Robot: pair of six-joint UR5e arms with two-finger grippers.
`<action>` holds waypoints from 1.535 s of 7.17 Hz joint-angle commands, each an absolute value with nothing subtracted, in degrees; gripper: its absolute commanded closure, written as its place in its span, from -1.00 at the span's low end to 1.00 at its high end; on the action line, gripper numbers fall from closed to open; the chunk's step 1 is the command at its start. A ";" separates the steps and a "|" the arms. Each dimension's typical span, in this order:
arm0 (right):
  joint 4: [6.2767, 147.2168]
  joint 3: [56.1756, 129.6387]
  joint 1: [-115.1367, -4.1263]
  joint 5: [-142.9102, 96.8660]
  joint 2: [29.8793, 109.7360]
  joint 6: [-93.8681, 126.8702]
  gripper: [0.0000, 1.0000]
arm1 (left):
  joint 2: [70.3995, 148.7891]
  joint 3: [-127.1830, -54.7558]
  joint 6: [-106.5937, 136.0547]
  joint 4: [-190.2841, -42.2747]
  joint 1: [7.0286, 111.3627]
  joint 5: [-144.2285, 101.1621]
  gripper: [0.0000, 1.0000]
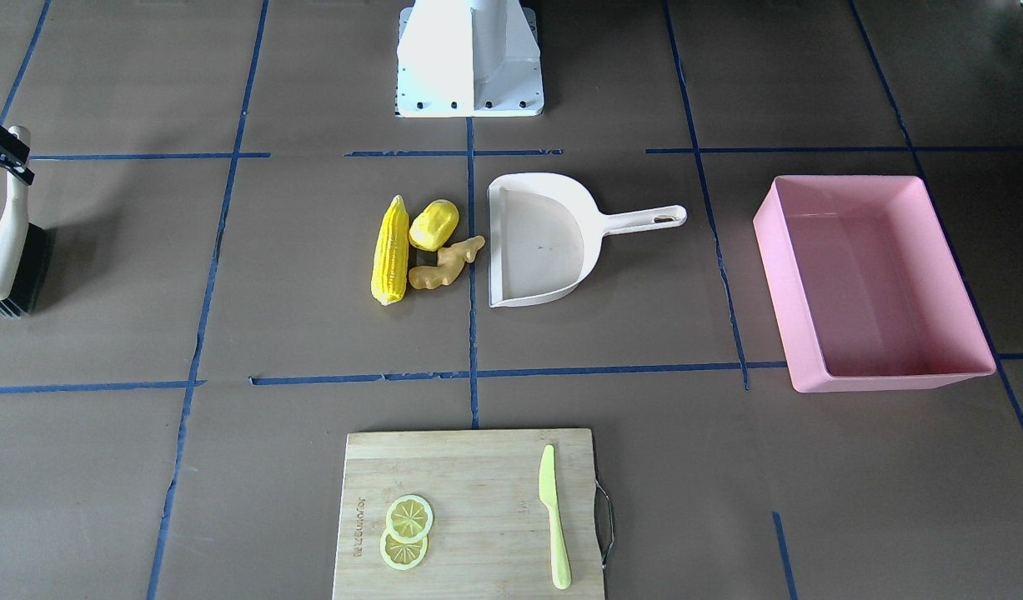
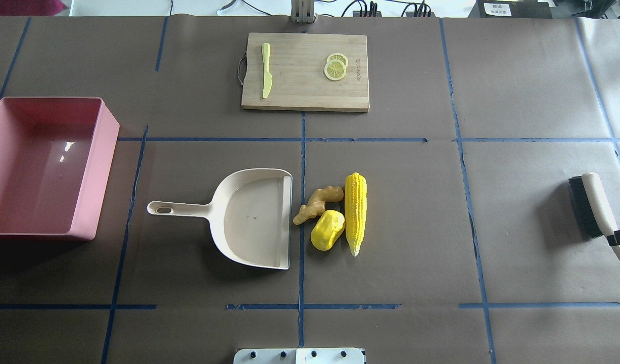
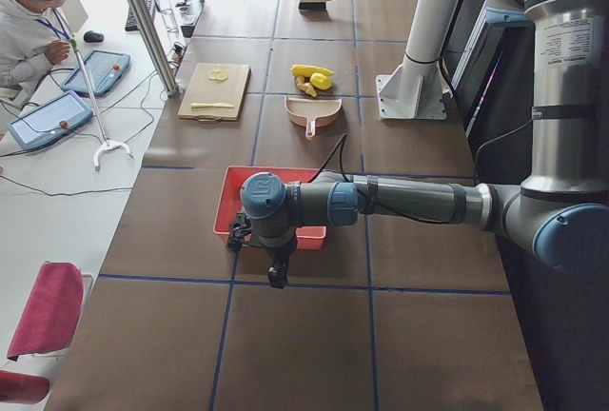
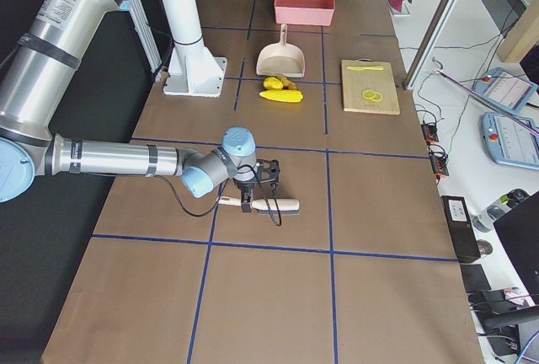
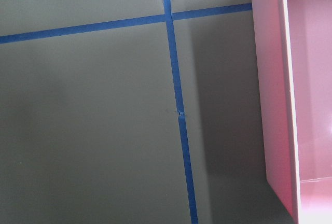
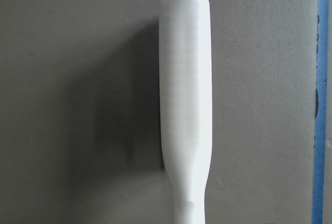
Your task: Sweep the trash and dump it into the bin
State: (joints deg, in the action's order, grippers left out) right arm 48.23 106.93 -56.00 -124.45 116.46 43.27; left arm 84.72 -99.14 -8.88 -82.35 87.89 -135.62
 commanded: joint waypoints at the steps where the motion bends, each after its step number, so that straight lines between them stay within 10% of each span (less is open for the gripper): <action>1: 44.65 104.68 -51.26 -121.56 116.54 46.67 -0.96 | 84.73 -99.14 -8.88 -82.35 87.89 -135.62 -1.00; 3: 44.65 104.15 -49.75 -121.20 116.54 46.58 -0.63 | 84.73 -99.14 -8.88 -82.35 87.89 -135.62 -1.00; 5: 44.65 103.36 -49.66 -121.20 116.72 46.06 0.75 | 84.73 -99.23 -8.88 -82.35 87.89 -135.62 -1.00; 6: 44.65 103.36 -49.66 -121.20 116.72 45.88 1.00 | 84.73 -99.23 -8.88 -82.35 87.89 -135.62 -1.00; 11: 44.91 103.27 -49.83 -121.64 116.63 45.88 1.00 | 84.81 -99.67 -8.79 -82.27 87.89 -135.35 -1.00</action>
